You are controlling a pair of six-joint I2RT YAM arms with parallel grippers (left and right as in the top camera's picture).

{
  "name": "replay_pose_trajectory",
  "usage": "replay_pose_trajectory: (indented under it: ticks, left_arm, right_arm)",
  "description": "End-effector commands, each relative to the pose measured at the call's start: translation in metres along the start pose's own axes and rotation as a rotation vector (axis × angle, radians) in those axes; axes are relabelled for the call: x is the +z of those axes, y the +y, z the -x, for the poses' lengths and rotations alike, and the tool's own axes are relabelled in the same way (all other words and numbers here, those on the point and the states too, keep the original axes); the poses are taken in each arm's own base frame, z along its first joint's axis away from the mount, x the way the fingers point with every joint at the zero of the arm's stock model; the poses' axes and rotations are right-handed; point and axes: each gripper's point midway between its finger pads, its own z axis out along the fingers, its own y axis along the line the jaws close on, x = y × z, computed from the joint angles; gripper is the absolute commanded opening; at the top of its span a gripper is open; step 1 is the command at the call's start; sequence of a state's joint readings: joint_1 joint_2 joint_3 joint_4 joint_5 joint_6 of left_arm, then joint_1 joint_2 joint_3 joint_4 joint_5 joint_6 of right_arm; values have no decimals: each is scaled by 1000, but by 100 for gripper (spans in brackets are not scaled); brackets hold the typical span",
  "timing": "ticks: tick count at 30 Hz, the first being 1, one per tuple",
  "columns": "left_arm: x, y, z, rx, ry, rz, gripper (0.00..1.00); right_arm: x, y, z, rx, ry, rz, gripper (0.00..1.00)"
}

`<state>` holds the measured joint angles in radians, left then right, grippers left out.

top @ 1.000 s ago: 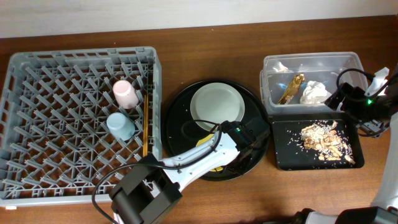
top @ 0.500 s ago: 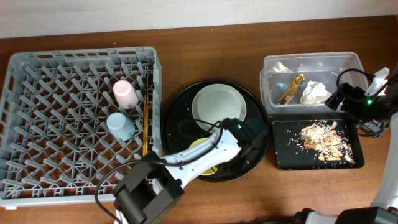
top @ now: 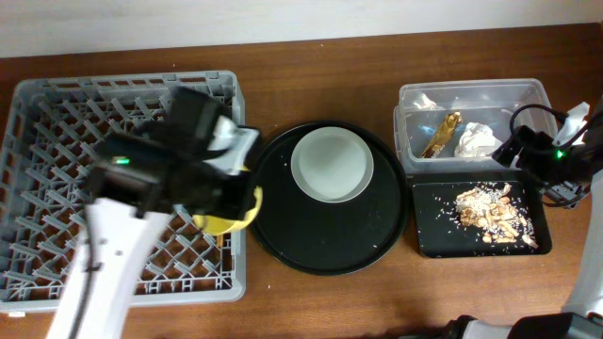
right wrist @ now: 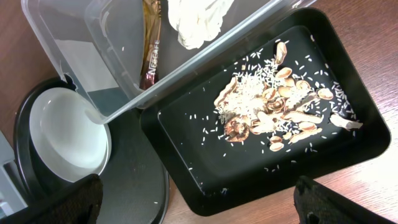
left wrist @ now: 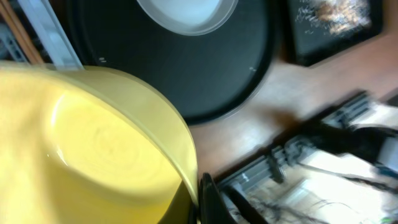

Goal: Sort waste into correct bins and load items into the dishwasher rack
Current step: 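Carry the yellow bowl left and set it upside down in the rack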

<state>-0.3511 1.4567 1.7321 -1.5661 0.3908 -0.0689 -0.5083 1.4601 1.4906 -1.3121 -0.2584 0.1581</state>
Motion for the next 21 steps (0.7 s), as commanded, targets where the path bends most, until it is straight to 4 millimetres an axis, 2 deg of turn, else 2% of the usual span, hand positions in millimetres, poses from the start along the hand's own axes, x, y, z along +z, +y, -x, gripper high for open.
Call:
replay_pose_trajectory:
  ticks: [1, 3, 6, 11, 15, 21]
  left_arm:
    - [-27, -14, 3, 103, -70, -357, 0]
    - [-35, 1, 4, 56, -116, -423, 0]
    - [-27, 34, -1, -56, -149, -475, 0]
    - [-11, 59, -11, -145, -253, -655, 0]
    - [12, 82, -13, -237, -316, -753, 0]
    - [46, 109, -14, -337, -277, -798, 0]
  right_arm:
    - [-4, -1, 5, 7, -18, -7, 98]
    - [-4, -1, 5, 7, -18, -7, 99]
    - [-4, -1, 5, 7, -18, -7, 99]
    - [-4, -1, 5, 7, -18, -7, 99]
    - [-4, -1, 5, 7, -18, -7, 99]
    - [-4, -1, 5, 7, -18, -7, 99]
